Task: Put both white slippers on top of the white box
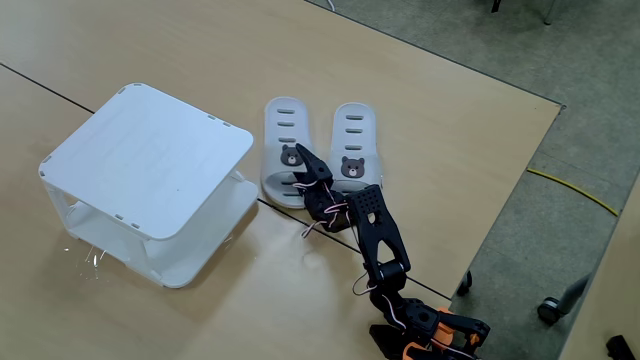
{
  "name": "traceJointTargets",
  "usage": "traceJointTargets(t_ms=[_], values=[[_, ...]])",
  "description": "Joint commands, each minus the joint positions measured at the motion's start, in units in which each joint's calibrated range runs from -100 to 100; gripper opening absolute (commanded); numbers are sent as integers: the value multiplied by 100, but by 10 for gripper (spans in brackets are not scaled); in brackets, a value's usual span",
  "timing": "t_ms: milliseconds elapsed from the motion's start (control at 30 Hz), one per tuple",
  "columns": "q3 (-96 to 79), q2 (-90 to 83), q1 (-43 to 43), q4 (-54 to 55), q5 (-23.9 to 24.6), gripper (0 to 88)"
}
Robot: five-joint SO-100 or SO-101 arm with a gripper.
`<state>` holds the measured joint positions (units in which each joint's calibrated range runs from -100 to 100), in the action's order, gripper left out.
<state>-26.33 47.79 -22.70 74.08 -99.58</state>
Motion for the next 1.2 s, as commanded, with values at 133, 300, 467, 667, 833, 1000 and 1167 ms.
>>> traceJointTargets(t_ms=[133,300,467,667,833,1000,1167], values=[[391,-131,337,-134,-42,237],[418,-97,296,-151,-42,237],[1158,172,280,-281,-42,237],[1500,197,-17,-704,-42,236],[1212,155,-165,-686,-42,236],[1194,147,-181,-678,-42,145],[1320,105,-181,-686,-42,8]])
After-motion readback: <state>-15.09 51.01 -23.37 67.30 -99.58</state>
